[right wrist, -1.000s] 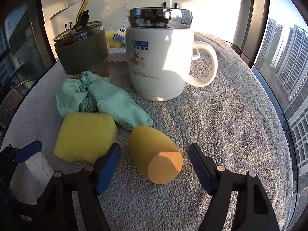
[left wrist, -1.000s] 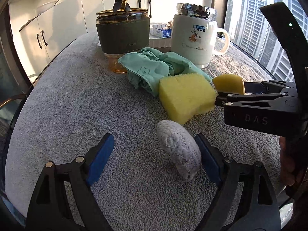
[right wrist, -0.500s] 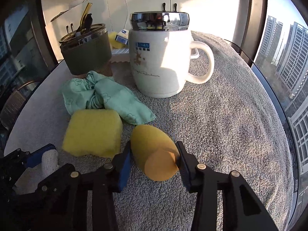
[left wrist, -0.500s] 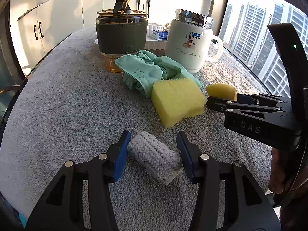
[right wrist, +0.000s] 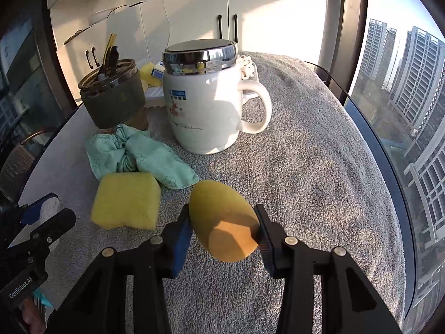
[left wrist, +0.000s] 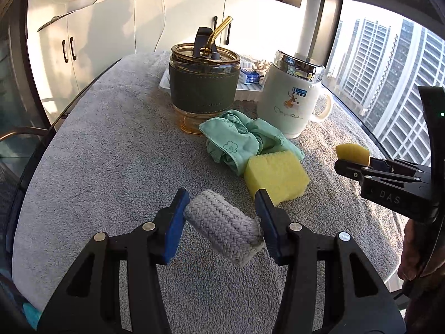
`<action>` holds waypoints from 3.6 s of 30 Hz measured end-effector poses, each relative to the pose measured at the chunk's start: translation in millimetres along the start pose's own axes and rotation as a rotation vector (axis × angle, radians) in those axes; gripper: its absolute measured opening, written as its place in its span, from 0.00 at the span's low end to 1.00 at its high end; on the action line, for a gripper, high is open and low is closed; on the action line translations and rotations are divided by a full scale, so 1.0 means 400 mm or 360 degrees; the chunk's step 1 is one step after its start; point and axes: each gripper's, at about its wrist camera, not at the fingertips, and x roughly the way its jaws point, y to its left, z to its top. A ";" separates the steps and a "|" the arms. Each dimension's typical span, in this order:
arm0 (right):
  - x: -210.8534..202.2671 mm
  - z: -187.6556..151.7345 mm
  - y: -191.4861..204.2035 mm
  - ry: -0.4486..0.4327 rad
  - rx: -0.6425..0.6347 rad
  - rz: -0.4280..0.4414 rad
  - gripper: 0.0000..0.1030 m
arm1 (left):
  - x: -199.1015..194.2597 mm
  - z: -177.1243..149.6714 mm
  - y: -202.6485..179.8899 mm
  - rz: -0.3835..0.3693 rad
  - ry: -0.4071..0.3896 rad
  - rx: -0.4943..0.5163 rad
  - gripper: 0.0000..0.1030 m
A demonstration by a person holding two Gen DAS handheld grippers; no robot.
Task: Organize soft objects
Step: 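Grasp the white knit sleeve with the left tool while the right grasps the round yellow sponge, then carry the knit sleeve and round yellow sponge toward the white tray, then lower the knit sleeve into the tray with the left tool while the right lowers the sponge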
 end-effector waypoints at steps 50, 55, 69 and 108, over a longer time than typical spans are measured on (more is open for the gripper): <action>0.168 0.338 -0.206 0.0018 0.0120 -0.0182 0.45 | 0.167 0.352 0.381 0.0402 -0.0140 -0.0174 0.46; 0.202 0.397 -0.214 0.0016 0.0120 -0.0176 0.45 | 0.227 0.422 0.393 0.0345 -0.0121 -0.0181 0.46; 0.340 0.667 -0.080 0.0097 -0.0191 0.0157 0.45 | 0.379 0.625 0.232 -0.0053 0.0001 0.0213 0.46; 0.508 0.743 0.115 0.0311 -0.0713 0.0349 0.71 | 0.516 0.621 0.096 -0.0373 0.0396 0.0557 0.65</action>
